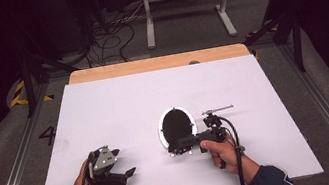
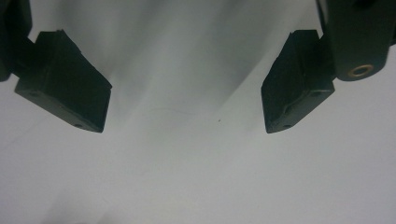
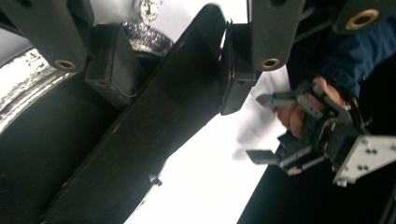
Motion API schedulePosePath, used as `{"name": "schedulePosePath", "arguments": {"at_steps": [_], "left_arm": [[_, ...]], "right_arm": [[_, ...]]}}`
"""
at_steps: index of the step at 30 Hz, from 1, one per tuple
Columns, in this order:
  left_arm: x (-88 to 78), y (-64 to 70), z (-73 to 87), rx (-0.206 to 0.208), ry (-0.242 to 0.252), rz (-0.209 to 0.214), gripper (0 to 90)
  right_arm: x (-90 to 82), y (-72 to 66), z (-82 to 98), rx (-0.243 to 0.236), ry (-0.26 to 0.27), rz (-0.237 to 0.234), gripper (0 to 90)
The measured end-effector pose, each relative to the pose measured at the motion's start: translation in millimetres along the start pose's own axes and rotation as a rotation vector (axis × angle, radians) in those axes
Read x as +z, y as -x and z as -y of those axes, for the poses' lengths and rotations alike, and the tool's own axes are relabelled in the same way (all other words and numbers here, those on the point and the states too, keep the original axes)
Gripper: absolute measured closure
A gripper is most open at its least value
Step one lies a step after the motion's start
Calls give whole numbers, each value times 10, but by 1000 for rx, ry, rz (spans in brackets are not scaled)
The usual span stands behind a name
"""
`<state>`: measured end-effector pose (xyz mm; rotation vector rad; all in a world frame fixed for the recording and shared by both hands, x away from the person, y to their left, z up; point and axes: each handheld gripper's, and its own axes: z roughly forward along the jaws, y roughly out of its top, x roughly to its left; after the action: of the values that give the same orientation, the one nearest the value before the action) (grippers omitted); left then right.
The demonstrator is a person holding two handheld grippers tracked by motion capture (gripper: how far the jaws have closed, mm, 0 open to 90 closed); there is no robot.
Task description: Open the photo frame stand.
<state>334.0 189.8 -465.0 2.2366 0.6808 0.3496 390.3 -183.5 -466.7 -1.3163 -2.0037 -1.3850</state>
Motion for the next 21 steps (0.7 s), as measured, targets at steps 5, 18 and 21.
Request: {"name": "schedulePosePath", "arguments": {"at_steps": [5, 18, 21], "left_arm": [[81, -61, -100, -16, 16, 21, 167], [400, -139, -507, -65, 71, 120, 170], [516, -150, -592, -53, 71, 137, 169]], "right_arm": [[26, 41, -44, 16, 22, 1, 518], [16, 31, -76, -44, 4, 32, 551], [3, 25, -76, -75, -4, 35, 555]]}}
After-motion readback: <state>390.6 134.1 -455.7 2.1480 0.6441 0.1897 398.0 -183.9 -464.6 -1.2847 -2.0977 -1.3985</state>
